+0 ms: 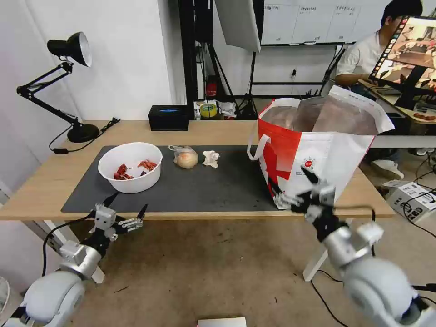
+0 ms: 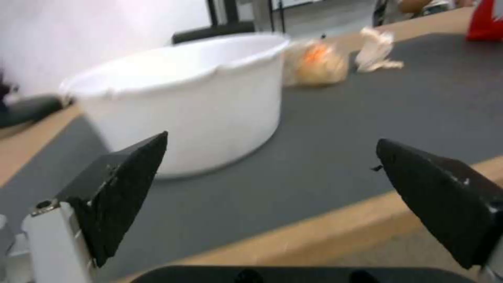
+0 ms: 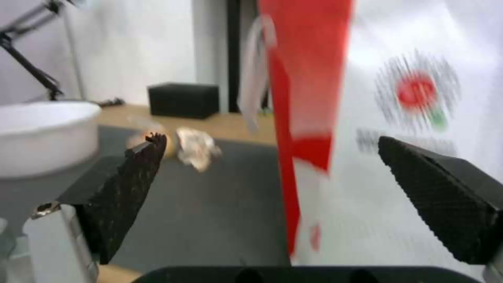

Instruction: Pick up the trash from the table and place it into the takeout bag.

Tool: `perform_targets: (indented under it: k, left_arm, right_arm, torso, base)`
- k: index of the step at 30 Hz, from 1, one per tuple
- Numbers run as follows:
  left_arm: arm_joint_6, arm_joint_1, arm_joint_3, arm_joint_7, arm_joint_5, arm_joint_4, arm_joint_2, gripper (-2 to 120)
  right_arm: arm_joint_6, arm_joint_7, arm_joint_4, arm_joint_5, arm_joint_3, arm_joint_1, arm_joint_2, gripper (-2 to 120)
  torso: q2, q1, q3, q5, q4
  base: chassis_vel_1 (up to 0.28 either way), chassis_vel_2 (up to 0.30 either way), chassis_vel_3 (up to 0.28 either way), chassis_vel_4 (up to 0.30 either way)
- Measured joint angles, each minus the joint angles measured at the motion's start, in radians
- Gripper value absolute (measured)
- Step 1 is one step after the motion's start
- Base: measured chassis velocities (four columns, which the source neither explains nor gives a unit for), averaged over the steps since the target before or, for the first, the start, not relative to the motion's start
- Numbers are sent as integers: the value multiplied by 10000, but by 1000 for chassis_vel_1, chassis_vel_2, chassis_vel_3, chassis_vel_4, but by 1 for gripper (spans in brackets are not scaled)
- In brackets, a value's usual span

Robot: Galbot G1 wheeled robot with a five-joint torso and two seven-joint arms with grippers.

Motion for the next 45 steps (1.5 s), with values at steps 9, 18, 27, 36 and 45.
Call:
perform_targets:
  k: [9,18,27,36,45]
  left_arm:
    - [-388,713,-342,70,20,189,-499,100]
    - [-473,786,-415,107,103,178,-581,100]
    - [-508,937,-443,128,161,117,-702,100]
    - [-559,981,-399,145,250,80,-766,100]
    - [-584,884,-334,146,273,69,-758,100]
  right_arm:
    - [837,70,-502,-410,-294,-1001,746,100]
    - [841,47,-674,-409,-513,-953,872,100]
    - [836,22,-819,-468,-839,-859,974,100]
    - [775,15,-863,-553,-1151,-689,1089,100]
    - [311,35,-847,-534,-1841,213,899,100]
  torso:
    - [0,1,0,-1,2]
    - [-1,1,0,-2,2]
    - [-1,1,1,-2,2]
    - [-1,1,1,-1,2]
    - [-1,1,1,-2,2]
  base:
    - [0,0,0,0]
    - [0,0,0,0]
    - [0,0,0,0]
    - [0,0,0,0]
    - [0,0,0,0]
